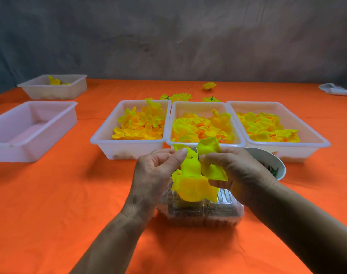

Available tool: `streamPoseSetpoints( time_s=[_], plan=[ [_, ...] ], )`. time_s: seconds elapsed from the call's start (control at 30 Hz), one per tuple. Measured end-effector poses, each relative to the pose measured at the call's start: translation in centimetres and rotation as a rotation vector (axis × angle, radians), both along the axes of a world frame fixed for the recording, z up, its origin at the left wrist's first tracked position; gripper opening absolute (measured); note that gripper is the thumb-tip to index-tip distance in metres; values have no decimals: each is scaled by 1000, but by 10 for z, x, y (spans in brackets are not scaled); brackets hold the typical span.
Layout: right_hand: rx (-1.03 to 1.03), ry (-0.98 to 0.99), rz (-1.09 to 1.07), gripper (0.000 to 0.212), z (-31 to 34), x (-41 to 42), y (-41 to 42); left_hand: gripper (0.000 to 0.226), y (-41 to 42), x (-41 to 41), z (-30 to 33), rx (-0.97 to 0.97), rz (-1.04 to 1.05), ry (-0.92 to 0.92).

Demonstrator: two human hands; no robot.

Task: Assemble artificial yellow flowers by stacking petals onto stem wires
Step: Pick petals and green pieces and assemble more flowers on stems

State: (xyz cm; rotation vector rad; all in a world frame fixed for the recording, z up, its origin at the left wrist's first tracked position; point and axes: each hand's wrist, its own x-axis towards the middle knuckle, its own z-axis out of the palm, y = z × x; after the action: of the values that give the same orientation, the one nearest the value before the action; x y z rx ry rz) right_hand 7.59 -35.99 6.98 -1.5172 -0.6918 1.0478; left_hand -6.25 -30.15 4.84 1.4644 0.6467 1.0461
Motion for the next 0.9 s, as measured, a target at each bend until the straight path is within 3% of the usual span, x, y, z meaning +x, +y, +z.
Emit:
streamPoseSetpoints(
  time_s=[0.07,0.2,0.5,0.9],
  plan=[
    [5,5,11,8,-1,0,-1,43,2,1,1,-51,-5,35],
    [-3,34,17,7,-3,2,-1,30,4,5,2,-120,12,29],
    [-32,60,52,6,-7,3,-5,15,11,11,-1,-119,78,158],
    [-17,-155,102,5,-11,7,-9,30,16,8,-10,-86,97,242]
  ],
)
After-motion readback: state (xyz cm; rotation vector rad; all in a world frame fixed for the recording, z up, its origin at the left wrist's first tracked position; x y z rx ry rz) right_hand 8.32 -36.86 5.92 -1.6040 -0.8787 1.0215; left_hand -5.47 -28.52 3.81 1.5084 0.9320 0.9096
